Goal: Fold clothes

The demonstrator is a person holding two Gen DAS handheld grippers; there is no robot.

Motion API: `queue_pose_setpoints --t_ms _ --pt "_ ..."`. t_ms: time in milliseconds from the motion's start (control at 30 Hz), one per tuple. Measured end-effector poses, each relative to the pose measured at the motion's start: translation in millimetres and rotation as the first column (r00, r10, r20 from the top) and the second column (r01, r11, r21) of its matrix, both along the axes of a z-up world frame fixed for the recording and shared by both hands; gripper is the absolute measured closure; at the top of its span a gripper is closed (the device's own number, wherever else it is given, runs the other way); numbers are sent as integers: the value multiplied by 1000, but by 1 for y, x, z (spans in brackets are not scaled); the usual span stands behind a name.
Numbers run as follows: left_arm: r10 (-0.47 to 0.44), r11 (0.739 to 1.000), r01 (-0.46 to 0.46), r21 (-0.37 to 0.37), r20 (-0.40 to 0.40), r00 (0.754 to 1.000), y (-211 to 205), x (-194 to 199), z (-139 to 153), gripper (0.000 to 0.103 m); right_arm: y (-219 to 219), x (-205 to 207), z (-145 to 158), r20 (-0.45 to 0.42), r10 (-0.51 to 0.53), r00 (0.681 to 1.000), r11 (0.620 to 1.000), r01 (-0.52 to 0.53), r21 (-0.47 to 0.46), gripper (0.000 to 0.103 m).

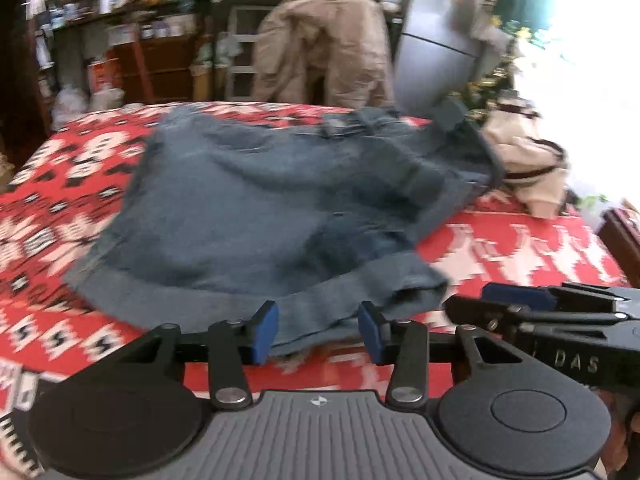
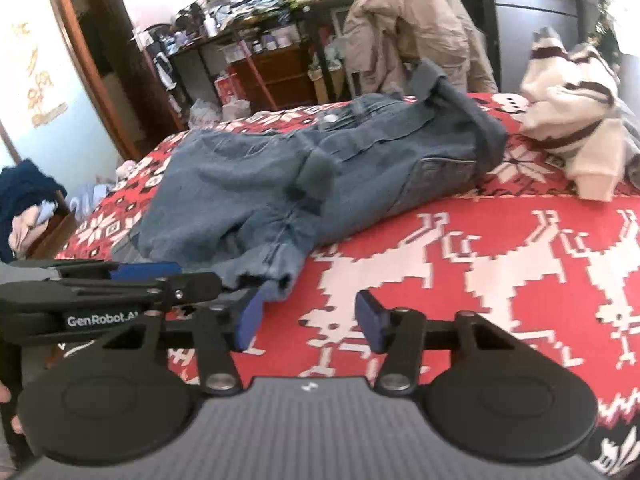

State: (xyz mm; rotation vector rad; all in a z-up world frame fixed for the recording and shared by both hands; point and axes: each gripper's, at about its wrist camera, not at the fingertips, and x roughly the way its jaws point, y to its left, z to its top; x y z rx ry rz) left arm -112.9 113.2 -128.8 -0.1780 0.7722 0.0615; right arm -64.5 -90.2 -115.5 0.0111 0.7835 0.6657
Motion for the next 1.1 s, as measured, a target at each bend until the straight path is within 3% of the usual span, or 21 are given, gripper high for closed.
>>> queue_pose_setpoints --t_ms 167,300,367,567,933,1100 --pt "99 994 -100 -40 -29 995 33 -14 -5 60 20 10 -11 -8 -14 1000 1000 14 -22 79" --pt "176 980 -181 -87 -59 983 58 -24 -10 60 29 17 -18 -33 -12 999 1000 11 -23 79" --pt "205 971 -212 -114 -74 976 68 -29 -13 60 33 21 -21 -45 -11 999 1000 9 -24 99" --pt "211 969 -220 -110 -89 973 71 -32 -16 62 33 5 -7 -48 39 998 999 -40 -23 100" --pt "17 987 -25 -160 -53 998 29 -24 -10 62 26 -18 -6 -91 99 991 993 -104 -54 99" --pt "-87 979 80 -185 -32 996 5 -21 -10 62 5 -8 1 -96 36 995 999 -37 -10 88"
